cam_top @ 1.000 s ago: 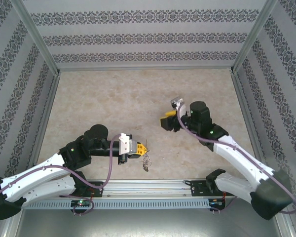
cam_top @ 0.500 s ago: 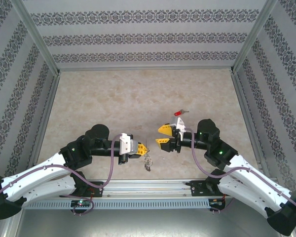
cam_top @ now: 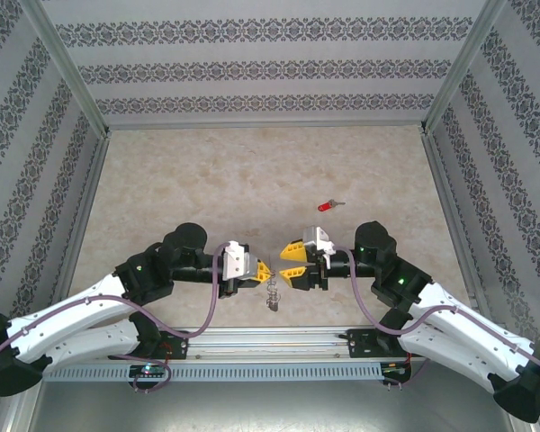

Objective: Put the keys on the keyring

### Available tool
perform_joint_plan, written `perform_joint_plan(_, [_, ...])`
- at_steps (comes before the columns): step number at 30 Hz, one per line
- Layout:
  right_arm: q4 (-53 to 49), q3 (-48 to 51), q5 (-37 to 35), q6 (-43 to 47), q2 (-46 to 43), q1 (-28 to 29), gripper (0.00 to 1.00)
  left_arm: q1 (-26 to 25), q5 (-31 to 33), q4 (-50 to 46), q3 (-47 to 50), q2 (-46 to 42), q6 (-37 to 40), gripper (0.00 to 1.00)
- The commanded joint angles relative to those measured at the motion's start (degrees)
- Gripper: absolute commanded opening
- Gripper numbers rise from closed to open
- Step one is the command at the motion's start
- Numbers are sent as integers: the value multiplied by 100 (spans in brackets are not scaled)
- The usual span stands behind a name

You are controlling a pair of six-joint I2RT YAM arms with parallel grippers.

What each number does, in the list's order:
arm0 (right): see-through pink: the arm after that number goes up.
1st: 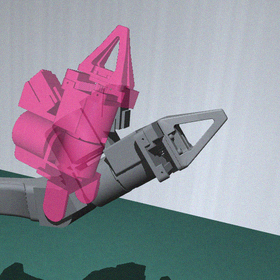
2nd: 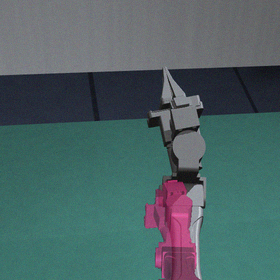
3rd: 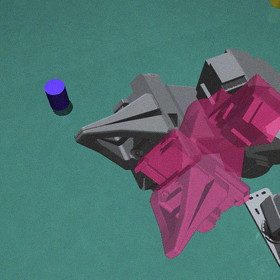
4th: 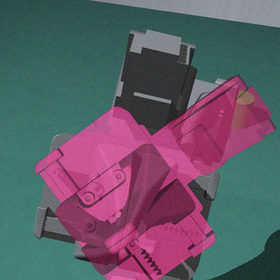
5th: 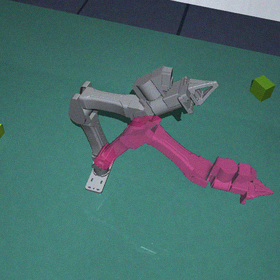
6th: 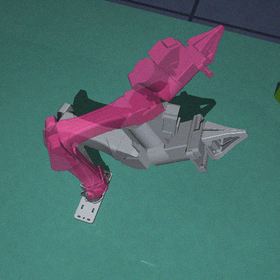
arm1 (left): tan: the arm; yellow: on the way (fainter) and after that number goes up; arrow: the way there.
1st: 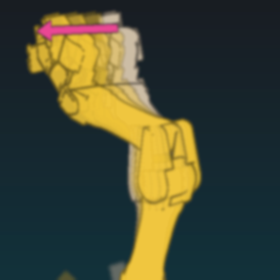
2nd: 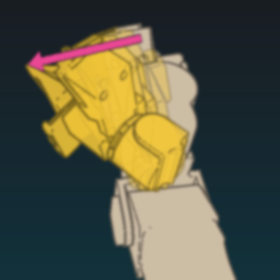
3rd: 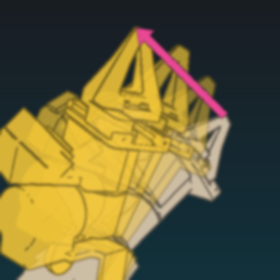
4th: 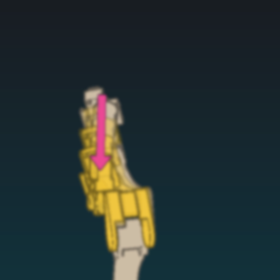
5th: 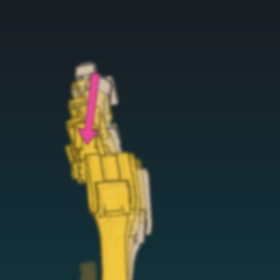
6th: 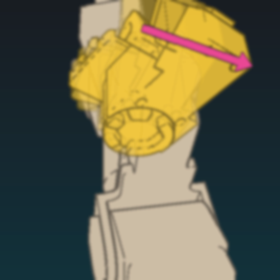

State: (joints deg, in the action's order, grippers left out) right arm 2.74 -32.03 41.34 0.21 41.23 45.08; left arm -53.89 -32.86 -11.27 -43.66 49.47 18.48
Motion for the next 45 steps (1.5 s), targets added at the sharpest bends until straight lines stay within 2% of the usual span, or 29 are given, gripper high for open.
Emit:
perform_joint_plan(1, [7,-41,159,128,-61,80,43,54,5,-41,-253,26,147,0])
perform_joint_plan(10, [-31,-83,278,151,94,202,42,53,85,-63,-306,123,188,0])
perform_joint_plan(15, [-63,-121,269,202,163,253,37,59,121,-95,-360,222,239,0])
perform_joint_plan(21, [-169,-177,248,251,300,299,19,49,91,-94,-436,384,270,0])
perform_joint_plan(25, [-199,-163,201,276,283,317,0,53,120,-39,-449,465,270,0])
perform_joint_plan(28, [-213,-146,40,244,212,320,0,53,346,35,-437,519,253,0])
perform_joint_plan(30, [-232,-159,-224,180,182,313,0,54,602,180,-377,502,210,14])
perform_joint_plan(32, [-64,-163,-598,-69,216,271,0,46,1028,281,-322,469,190,38])
perform_joint_plan(33, [32,-178,-801,-240,262,241,0,45,1206,342,-287,440,191,46])
perform_joint_plan(34, [135,-211,-1045,-426,337,238,0,45,1460,433,-246,404,187,53])
perform_joint_plan(36, [343,-225,-1583,-797,442,234,0,45,1937,568,-155,338,206,61])
perform_joint_plan(37, [485,-199,-1894,-1023,480,234,0,37,2162,633,-112,306,223,69])
perform_joint_plan(41, [1186,64,-2831,-1807,462,239,0,12,2496,908,31,210,338,72])
perform_joint_plan(45, [1432,145,-3562,-2115,319,275,0,-51,2683,1097,145,177,444,72])
